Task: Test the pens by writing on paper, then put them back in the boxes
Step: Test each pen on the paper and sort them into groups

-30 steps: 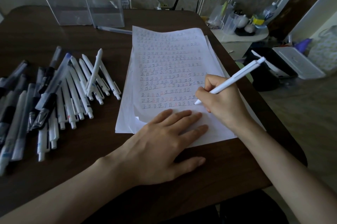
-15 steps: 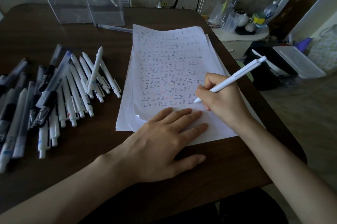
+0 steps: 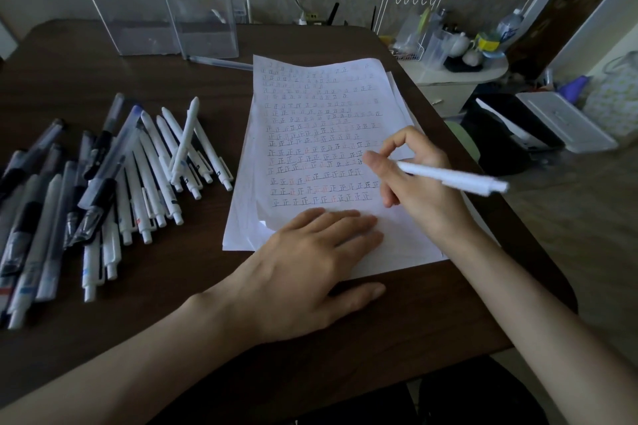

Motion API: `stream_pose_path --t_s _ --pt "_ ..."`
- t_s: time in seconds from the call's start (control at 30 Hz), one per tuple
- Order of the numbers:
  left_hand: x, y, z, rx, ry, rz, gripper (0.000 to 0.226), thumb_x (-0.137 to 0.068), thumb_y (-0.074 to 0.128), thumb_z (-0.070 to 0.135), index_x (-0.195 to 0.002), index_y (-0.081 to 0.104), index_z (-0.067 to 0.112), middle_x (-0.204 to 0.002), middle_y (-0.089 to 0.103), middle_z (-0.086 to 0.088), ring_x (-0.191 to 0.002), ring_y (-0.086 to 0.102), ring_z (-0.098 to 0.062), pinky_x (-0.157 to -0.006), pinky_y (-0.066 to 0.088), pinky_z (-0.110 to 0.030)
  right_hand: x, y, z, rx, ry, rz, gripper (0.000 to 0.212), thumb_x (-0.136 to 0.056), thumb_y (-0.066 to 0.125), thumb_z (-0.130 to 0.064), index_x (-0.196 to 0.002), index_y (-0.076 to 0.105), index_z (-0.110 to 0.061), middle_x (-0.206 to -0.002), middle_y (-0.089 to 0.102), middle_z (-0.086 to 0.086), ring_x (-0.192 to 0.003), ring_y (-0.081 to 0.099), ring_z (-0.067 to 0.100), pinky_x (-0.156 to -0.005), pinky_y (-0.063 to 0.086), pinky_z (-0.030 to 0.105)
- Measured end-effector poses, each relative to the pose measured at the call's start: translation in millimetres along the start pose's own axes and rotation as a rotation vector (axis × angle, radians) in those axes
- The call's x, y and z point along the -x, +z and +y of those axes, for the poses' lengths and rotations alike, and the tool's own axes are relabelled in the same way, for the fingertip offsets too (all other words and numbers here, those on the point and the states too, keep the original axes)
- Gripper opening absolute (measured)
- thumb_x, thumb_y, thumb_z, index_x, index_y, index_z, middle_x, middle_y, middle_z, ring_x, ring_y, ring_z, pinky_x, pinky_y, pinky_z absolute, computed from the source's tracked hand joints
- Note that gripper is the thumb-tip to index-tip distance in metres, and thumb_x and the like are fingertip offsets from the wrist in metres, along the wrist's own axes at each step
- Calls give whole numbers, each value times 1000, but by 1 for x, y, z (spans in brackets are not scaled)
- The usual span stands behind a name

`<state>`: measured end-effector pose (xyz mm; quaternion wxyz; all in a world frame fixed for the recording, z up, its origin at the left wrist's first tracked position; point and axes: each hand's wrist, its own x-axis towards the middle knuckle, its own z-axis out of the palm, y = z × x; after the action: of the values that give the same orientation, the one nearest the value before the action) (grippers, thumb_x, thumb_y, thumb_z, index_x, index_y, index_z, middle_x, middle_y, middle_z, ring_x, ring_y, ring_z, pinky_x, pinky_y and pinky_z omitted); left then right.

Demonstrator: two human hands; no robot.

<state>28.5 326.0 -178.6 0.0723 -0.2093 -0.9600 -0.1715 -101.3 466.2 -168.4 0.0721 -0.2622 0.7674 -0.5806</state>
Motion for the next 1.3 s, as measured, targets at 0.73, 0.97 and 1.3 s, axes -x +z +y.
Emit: stream_pose_path --t_s 0.73,0.97,1.3 --pt "0 -2 -8 226 -55 208 56 -84 53 52 -127 54 16 -111 64 0 -104 58 -11 -85 50 -31 3 2 -5 78 -52 -257 33 -85 64 -29 -117 59 -28 -99 68 -2 -93 60 5 -80 45 27" --pt "6 -25 -22 34 -288 342 68 -83 48 60 -130 50 12 -121 61 -9 -107 59 -20 -87 44 -29 2 0 0 126 -3 -315 51 -88 50 -46 -135 45 -28 -115 63 -9 -103 59 8 -94 48 29" --pt "34 -59 -78 -235 -844 271 64 -83 52 57 -133 49 16 -122 58 -19 -108 54 -35 -88 43 -46 1 0 3 200 -8 -326 24 -94 54 -31 -116 61 -25 -113 64 -7 -109 56 6 -97 46 31"
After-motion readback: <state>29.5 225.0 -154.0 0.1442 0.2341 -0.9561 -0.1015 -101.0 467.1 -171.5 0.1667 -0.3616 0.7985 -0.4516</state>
